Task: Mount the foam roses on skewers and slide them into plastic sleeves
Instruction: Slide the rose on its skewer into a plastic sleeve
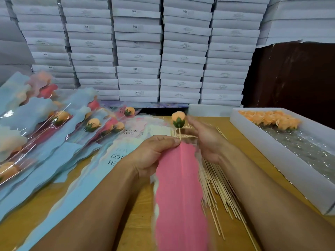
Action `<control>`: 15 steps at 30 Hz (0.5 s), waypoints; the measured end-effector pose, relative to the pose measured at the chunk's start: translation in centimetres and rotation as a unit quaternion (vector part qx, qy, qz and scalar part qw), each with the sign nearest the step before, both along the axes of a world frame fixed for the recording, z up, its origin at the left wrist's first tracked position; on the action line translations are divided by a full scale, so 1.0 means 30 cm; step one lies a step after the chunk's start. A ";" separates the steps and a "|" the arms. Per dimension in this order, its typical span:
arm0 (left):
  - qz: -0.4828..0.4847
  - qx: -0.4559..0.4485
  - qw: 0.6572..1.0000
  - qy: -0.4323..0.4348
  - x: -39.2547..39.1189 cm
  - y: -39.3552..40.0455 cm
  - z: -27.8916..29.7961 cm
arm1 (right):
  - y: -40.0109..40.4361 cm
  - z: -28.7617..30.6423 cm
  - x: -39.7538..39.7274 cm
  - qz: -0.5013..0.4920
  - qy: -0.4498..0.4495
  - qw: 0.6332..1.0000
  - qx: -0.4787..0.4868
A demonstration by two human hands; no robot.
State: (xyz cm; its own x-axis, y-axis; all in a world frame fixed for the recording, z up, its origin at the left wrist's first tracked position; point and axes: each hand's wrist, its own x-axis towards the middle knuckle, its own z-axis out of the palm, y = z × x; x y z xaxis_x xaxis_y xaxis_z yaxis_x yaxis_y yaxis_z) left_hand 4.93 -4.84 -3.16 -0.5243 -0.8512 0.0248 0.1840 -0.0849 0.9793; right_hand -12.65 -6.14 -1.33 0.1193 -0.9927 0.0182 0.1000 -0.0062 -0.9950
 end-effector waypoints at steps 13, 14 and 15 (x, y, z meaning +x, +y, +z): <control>0.005 -0.054 0.998 -0.040 -0.010 -0.014 -0.031 | 0.005 -0.001 0.015 -0.067 0.022 0.995 -0.067; 0.016 -0.065 0.997 -0.042 -0.012 -0.015 -0.031 | 0.004 -0.006 0.015 -0.067 0.034 0.995 -0.066; 0.026 -0.078 0.996 -0.042 -0.013 -0.019 -0.031 | 0.006 -0.010 0.017 -0.066 0.043 0.995 -0.063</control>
